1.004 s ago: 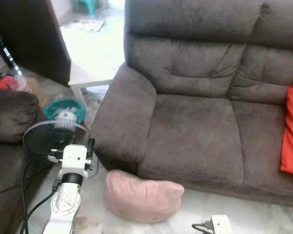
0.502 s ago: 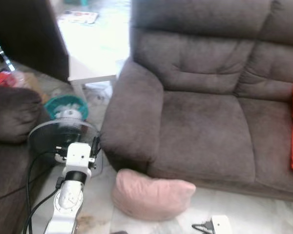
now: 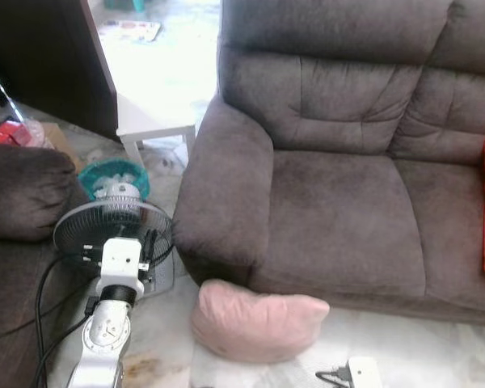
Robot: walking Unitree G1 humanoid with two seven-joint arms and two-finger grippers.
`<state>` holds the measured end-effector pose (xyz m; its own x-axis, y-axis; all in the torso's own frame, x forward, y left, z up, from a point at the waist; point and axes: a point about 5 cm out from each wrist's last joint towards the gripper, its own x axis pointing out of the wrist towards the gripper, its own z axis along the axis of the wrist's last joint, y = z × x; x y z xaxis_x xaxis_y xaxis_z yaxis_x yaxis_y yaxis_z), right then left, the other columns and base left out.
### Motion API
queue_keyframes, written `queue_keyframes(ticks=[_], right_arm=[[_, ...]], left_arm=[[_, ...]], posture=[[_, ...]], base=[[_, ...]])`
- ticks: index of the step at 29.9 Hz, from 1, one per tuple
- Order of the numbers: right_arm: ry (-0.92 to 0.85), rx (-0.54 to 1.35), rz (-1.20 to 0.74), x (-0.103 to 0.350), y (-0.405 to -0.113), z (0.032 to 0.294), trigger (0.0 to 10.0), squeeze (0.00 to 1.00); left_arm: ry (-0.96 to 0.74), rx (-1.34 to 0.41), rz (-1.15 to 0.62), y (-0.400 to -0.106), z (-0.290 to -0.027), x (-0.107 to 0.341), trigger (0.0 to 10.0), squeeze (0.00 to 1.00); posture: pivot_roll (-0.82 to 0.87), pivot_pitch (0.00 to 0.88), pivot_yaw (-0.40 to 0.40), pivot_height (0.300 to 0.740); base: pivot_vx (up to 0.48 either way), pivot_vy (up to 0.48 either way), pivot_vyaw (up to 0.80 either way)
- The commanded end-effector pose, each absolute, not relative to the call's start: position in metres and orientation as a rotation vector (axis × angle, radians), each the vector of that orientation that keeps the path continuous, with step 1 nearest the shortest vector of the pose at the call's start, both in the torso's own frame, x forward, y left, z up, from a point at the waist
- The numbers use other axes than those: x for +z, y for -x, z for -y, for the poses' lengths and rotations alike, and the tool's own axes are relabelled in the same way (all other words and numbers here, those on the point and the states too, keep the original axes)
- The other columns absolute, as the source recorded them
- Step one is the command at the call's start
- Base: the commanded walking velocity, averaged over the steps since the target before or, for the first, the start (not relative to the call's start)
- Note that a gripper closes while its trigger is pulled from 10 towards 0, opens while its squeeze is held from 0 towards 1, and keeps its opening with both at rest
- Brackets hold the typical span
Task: Move the pillow to the sofa from floor
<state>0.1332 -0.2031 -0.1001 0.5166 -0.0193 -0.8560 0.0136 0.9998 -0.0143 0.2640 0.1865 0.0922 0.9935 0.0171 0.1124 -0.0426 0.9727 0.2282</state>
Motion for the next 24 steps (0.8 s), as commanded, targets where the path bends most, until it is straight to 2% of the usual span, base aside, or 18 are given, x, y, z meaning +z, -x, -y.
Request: queue_keyframes(ticks=[1, 24], right_arm=[[0.000, -0.028, -1.043, -0.1016, -0.1288, 0.2037, 10.0, 0.00], [0.002, -0.022, -1.047, -0.1017, -0.1288, 0.2037, 10.0, 0.00]], left_arm=[[-0.232, 0.026, 0.095, -0.2617, -0.1869, 0.0891, 10.0, 0.00], [-0.221, -0.020, 0.089, -0.2613, -0.1802, 0.0881, 10.0, 0.00]], posture=[[0.16, 0.112, -0.021, 0.740], [0.16, 0.116, -0.023, 0.740]], base=[[0.000, 0.000, 0.00], [0.010, 0.000, 0.00]])
